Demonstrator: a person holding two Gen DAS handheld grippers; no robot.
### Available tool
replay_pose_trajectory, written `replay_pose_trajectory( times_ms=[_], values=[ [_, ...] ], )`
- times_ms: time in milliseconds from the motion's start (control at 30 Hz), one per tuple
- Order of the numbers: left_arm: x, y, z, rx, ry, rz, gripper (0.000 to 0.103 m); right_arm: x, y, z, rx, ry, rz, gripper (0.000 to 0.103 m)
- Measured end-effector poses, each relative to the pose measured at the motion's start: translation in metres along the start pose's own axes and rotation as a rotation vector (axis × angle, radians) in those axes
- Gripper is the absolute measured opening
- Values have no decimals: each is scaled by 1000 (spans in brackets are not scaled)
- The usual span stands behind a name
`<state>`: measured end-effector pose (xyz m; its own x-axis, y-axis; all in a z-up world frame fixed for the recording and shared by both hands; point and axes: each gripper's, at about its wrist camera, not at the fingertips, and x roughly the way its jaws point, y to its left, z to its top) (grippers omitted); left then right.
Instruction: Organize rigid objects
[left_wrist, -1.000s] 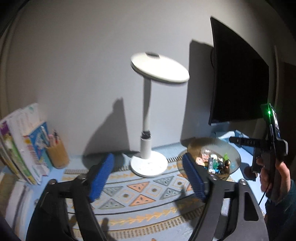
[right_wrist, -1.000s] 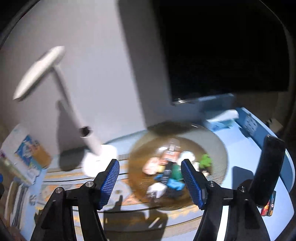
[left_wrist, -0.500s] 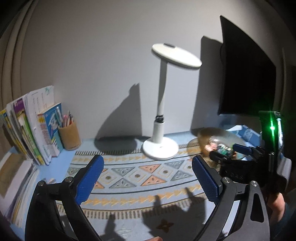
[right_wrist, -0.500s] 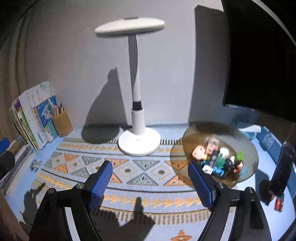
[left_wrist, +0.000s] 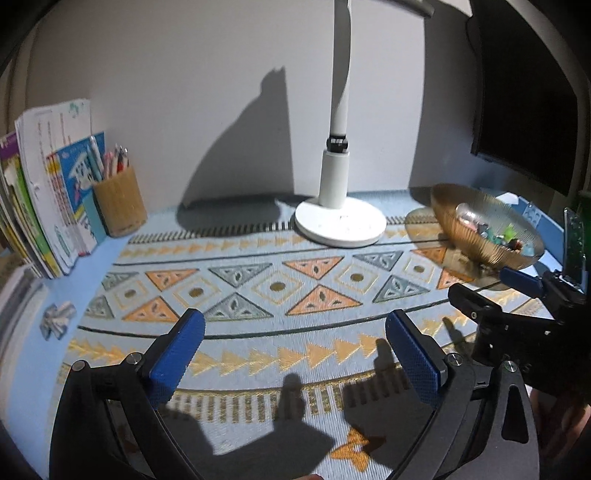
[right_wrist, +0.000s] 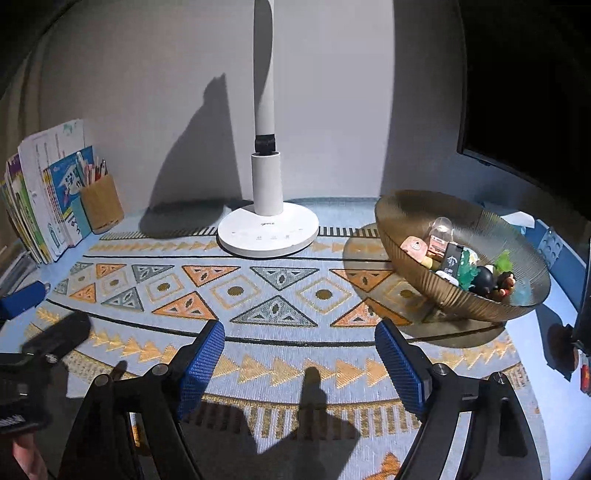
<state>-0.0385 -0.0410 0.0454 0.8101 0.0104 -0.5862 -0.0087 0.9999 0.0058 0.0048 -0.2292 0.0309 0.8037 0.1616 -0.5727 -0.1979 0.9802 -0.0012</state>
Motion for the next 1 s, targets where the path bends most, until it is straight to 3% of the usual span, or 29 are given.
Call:
replay_pose_trajectory(
  times_ms=[300, 400, 733, 867, 1000],
  values=[
    [34, 1, -17, -36, 89, -27, 98, 17, 4, -12, -4, 42, 8, 84],
    [34, 2, -19, -47, 92, -30, 98, 21, 1, -13, 13, 57, 3, 88],
    [41, 14, -19, -106, 131, -43, 98, 23, 5, -14, -5, 68, -18, 90],
    [44, 27, -19, -177, 147, -65, 98, 24, -5, -14, 40, 76, 5, 91],
    [46, 25, -19, -167, 150, -56, 98, 27, -10, -14, 72, 93, 21, 91]
  ],
)
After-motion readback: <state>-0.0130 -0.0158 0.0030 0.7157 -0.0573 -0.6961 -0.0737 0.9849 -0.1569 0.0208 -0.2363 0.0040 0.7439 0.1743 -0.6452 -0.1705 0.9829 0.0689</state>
